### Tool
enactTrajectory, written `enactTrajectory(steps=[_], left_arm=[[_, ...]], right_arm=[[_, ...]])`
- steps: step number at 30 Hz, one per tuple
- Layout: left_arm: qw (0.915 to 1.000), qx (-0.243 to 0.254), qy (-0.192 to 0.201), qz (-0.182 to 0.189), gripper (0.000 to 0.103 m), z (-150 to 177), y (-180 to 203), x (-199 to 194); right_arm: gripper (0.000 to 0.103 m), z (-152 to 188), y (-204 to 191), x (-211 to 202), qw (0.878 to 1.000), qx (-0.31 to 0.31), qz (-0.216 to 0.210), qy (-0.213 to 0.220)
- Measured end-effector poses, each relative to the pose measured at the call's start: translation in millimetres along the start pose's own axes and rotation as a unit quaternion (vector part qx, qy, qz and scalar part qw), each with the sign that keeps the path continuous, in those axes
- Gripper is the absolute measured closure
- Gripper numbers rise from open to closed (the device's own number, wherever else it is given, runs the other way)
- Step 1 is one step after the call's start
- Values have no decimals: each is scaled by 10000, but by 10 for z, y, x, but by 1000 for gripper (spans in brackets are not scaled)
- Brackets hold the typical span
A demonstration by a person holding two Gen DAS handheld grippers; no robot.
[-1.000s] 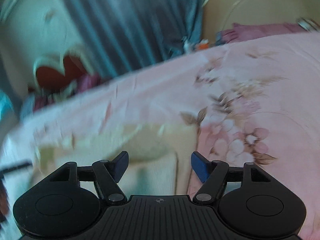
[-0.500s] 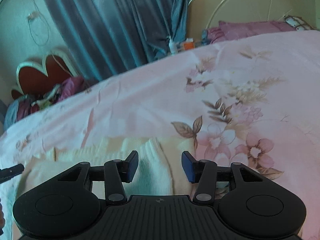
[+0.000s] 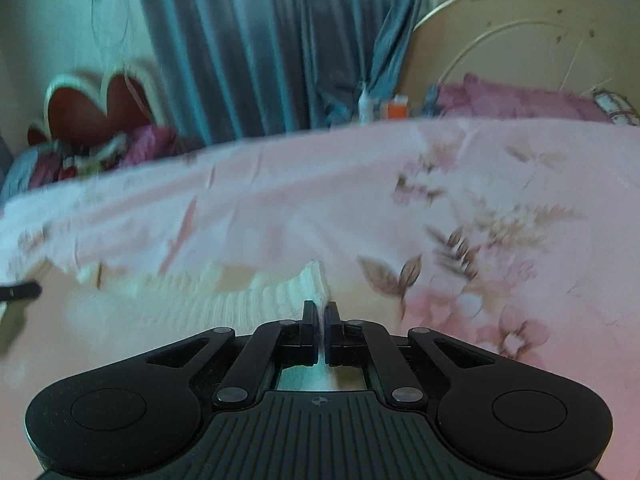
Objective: Fold small clothes
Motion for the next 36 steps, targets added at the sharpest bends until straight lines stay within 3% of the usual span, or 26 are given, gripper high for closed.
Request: enactTrajectory(steps=[4,7,8,9,10,12,14,16,18,20,23,25,27,29,31,33,36], left_arm=[[9990,-44,-407,-177,100,80,-69,182],[9981,-431,-425,-152,91,100,-180,217],[9979,-521,-337,-203,88,71,-194,172],[9982,-444,-135,-389,73,31,-177,84],[9984,-259,48,-505,64,-1,-124,5],[9991,-29,253,-332,61,-36,56,-88],[9993,333,173,-76,60,-12,325,-18],[9973,721,93,80,51,46,532,96],[9961,881,-22,-50,46,112,545,238],[9966,740,-46,-367,48,104,341,315],[9951,747,-212,-609,49,113,100,363],[9923,1063,-191,-602,49,112,164,357],[9904,1154,5,-762,48,79,251,260],[9900,1114,410,-759,45,39,384,61],[9915,1109,534,-412,42,87,613,-41],[9915,1236,395,-101,42,207,845,-40],[9931,1161,80,135,44,404,1031,80]], right_arm=[[101,132,42,228,9991,3,114,-406],[101,137,80,227,9993,167,195,-284],[96,113,83,194,9990,237,288,-242],[87,80,66,127,9986,226,469,-117],[69,41,10,36,9986,184,498,79],[66,24,-222,11,9998,165,-87,12],[66,70,-568,104,9982,-256,-499,-190],[66,139,-893,215,9932,-505,-983,-360],[66,202,-1054,297,9907,-706,-1093,-393],[66,222,-1008,329,9917,-845,-915,-330],[66,167,-472,407,9967,-572,540,-176],[66,141,-287,392,9985,-275,429,-180],[66,95,-389,319,9968,-594,507,-184],[66,65,-531,110,9978,-614,247,41],[66,122,-740,-2,9981,-524,-336,-9],[66,262,-963,2,9948,-723,-704,-166],[66,461,-1118,10,9914,-962,-841,-285]])
Point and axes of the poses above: each gripper's, at about its wrist camera, not at the fingertips, and x roughly the way its jaws point, y to its right, z to its underside, the point moved 3 cm from there along x, roughly the way its jaws point, and after that the axes turned 9 degrees about y, right-handed, at the moved point
